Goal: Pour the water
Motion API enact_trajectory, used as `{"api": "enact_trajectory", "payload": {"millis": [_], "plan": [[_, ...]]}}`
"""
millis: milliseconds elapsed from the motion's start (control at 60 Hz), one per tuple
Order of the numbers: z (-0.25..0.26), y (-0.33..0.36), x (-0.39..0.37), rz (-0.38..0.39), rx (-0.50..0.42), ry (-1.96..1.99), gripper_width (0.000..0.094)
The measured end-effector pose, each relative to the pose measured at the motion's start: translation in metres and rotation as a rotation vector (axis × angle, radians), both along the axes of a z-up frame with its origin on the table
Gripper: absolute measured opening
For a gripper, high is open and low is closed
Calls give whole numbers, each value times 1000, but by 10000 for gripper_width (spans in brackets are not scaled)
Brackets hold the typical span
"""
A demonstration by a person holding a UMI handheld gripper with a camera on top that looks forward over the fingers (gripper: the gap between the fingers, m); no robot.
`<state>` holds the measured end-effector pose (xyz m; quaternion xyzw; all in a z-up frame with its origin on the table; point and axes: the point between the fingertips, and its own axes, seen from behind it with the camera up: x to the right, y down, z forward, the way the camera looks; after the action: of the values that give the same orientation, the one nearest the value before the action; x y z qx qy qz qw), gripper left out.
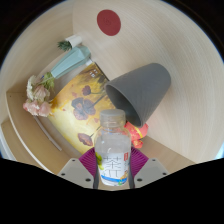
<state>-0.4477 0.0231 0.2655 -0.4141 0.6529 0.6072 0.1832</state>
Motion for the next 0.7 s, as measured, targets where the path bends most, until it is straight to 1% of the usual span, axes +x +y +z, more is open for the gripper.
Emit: {"api": "enact_trajectory", "payload": {"millis": [67, 83, 100, 133, 267, 300, 367, 383, 417, 433, 500, 550, 567, 650, 667, 700], "plan": [[23, 12, -11, -1, 31, -50, 407], [31, 12, -25, 12, 40, -68, 407], [31, 0, -5, 19, 54, -93, 408], [47, 6, -11, 29, 81, -163, 407], [114, 8, 5, 121, 246, -591, 408], [134, 14, 11, 132, 283, -730, 409], [163, 18, 26, 179, 343, -997, 411], [159, 11, 28, 201, 365, -1057, 409], [175, 14, 33, 222, 392, -1181, 411], [172, 11, 39, 232, 407, -1238, 413], [196, 11, 59, 254, 453, -1446, 412], [209, 12, 73, 272, 480, -1576, 412], [207, 7, 78, 280, 489, -1617, 412], [192, 2, 108, 331, 496, -1792, 412], [198, 3, 114, 338, 492, -1825, 412], [182, 3, 130, 353, 474, -1883, 410]]}}
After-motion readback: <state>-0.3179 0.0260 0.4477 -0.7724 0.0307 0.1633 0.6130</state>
